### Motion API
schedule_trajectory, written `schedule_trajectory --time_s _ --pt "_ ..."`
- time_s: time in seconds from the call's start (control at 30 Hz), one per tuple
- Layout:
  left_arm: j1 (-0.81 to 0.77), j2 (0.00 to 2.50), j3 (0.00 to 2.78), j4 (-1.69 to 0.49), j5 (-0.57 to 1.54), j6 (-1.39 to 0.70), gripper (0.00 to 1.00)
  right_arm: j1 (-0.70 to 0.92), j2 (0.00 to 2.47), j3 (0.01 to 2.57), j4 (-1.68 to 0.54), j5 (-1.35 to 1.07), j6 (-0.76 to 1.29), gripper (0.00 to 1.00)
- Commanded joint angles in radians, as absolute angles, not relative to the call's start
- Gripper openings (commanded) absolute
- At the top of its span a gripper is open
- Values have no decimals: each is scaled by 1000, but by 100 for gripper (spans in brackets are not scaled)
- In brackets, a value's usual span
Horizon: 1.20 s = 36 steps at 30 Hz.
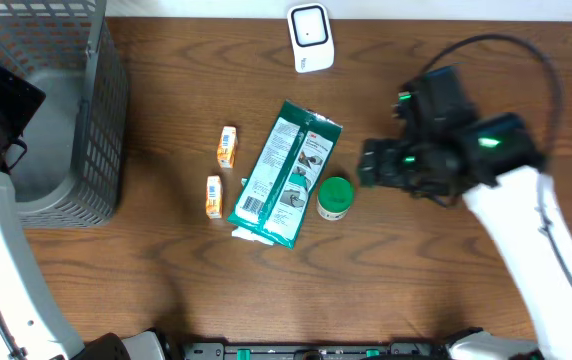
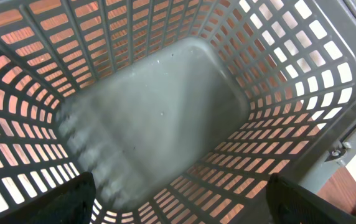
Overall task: Scan the item barcode
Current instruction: 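Reach the right gripper down to the green-lidded Knorr jar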
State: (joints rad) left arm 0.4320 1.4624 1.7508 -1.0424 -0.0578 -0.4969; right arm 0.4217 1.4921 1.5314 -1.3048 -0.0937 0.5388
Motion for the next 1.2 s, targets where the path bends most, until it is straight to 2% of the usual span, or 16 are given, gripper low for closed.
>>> schedule_trajectory --time_s 0.0,0.13,0.5,0.93,1.17 --pt "435 1464 1754 -1042 -63 -490 88 497 1554 1431 -1234 -61 699 99" --pt "435 1464 1754 -1042 -63 -490 88 552 1636 1340 -1101 -57 717 99" --pt "435 1464 1754 -1042 -63 -490 88 566 1792 1332 -987 -30 748 99" --pt "435 1464 1754 -1042 -63 -490 88 566 1829 1331 -980 -30 747 77" --pt "435 1464 1754 -1042 -63 -490 88 588 1831 1331 -977 -6 748 76"
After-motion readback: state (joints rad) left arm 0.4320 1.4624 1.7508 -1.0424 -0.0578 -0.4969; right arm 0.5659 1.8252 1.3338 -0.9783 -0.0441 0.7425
